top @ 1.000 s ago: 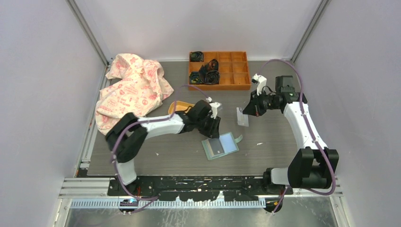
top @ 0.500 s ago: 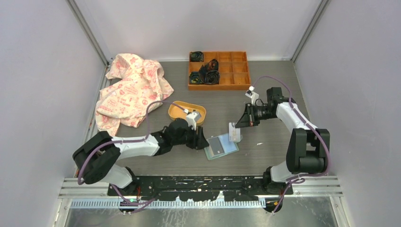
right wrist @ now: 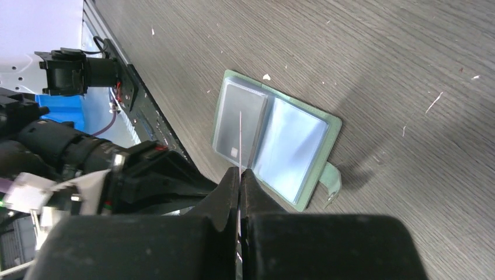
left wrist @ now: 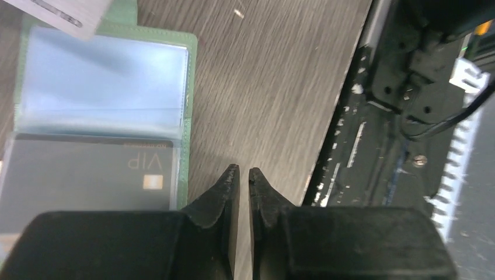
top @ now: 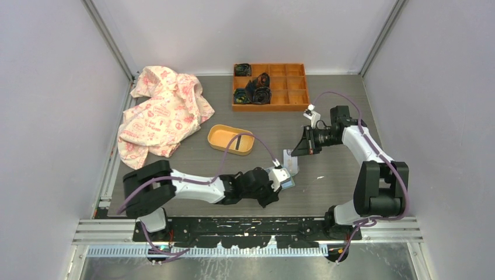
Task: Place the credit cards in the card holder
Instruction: Insert the credit card into the card holder.
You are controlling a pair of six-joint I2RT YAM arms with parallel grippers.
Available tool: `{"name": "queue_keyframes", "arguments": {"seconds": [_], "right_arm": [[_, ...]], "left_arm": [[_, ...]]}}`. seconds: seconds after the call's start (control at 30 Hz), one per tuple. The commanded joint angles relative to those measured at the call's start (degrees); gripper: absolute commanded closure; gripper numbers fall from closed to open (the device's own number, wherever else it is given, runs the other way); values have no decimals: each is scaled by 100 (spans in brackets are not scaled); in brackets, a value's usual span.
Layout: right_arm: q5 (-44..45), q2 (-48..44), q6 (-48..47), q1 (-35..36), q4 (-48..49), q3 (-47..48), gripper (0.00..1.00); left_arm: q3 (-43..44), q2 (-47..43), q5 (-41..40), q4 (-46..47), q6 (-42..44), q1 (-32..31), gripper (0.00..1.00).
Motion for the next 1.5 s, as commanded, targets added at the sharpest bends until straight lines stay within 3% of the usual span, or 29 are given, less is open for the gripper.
{"name": "queue_keyframes", "arguments": {"seconds": [0.0,0.2,0.37,0.47,0.73,0.87,0.97,1.03,1.2,1.47], "right_arm": [[-71,-218,-22,22,10,158,99],[-316,40,234,26,100,128,99],[-158,-5,834,26,665,-147,99],[-62,-72,1526,26,1393,-496,99],[236,-53,3667,219,4034,-1494,99],[777,-75,4931,649,5407,-1975,99],[1124,-118,5347,851,5897,-2244,99],[1264,-104,5538,896,6173,-2379,99],[1368,-131,5665,905,6313,-2494,99],[1386,13,5704,903,6323,-2608,99]], "left_arm": [[293,495,73,-167,479,7,88],[300,709,-286,-421,643,128,88],[4,536,-633,-481,214,842,89],[-301,155,-528,-257,129,1167,89],[-969,-1254,-210,-74,272,1168,83],[-1580,-2501,-520,-77,94,1188,72],[-2016,-3158,-1297,56,-419,1274,31],[-2322,-3365,-1177,251,-785,1565,20],[-2375,-3088,-135,538,-1672,2308,19],[-1889,-1960,-38,789,-2281,2410,26]]}}
